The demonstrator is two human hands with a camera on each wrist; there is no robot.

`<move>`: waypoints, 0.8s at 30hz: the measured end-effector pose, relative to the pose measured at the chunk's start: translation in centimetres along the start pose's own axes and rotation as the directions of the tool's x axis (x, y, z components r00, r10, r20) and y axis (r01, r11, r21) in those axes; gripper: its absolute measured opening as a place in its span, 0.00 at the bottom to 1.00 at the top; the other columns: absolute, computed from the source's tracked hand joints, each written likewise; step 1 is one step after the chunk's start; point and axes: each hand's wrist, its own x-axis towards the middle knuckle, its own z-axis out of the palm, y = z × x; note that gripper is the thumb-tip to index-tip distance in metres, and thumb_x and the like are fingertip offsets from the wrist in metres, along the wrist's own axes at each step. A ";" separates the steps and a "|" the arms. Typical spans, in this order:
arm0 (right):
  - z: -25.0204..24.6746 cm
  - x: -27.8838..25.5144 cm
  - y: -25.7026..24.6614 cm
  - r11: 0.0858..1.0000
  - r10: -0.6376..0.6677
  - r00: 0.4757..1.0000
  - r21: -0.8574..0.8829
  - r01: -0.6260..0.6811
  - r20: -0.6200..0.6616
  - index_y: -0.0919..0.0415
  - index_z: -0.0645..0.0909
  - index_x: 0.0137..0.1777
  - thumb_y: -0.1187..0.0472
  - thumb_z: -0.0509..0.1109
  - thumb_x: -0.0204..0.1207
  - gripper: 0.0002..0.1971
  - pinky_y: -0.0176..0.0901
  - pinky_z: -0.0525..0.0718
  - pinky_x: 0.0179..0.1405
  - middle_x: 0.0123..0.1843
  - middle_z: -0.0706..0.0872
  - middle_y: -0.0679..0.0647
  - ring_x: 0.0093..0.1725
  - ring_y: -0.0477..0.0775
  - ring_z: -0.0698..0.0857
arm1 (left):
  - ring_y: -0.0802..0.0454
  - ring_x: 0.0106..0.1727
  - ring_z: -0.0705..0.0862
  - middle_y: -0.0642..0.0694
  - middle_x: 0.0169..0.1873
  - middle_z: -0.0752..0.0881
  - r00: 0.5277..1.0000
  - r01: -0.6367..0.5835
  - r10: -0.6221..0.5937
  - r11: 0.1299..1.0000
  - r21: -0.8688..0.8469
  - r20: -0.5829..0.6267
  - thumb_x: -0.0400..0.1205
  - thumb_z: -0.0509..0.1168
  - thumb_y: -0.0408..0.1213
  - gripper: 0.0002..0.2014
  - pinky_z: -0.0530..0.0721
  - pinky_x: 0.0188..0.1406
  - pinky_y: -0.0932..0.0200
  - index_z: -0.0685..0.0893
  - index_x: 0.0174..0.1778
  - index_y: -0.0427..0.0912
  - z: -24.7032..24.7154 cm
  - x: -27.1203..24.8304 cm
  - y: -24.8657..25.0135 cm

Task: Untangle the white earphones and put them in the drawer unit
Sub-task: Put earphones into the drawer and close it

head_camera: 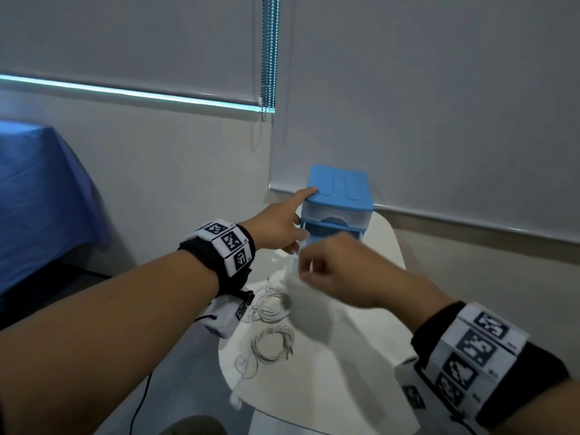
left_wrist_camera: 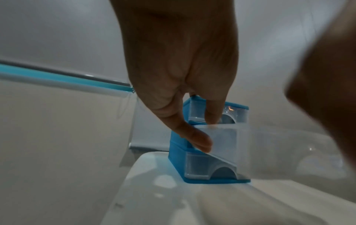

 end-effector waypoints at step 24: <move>2.4 1.8 -1.0 0.962 -0.117 0.949 -0.204 0.181 0.293 0.50 0.74 0.42 0.56 0.70 0.85 0.10 0.50 0.77 0.40 0.38 0.79 0.47 0.39 0.52 0.78 | 0.45 0.35 0.93 0.30 0.60 0.85 0.999 0.040 -0.040 0.999 -0.017 0.037 0.86 0.70 0.28 0.44 0.94 0.40 0.54 0.55 0.89 0.67 -0.3 0.5 0.4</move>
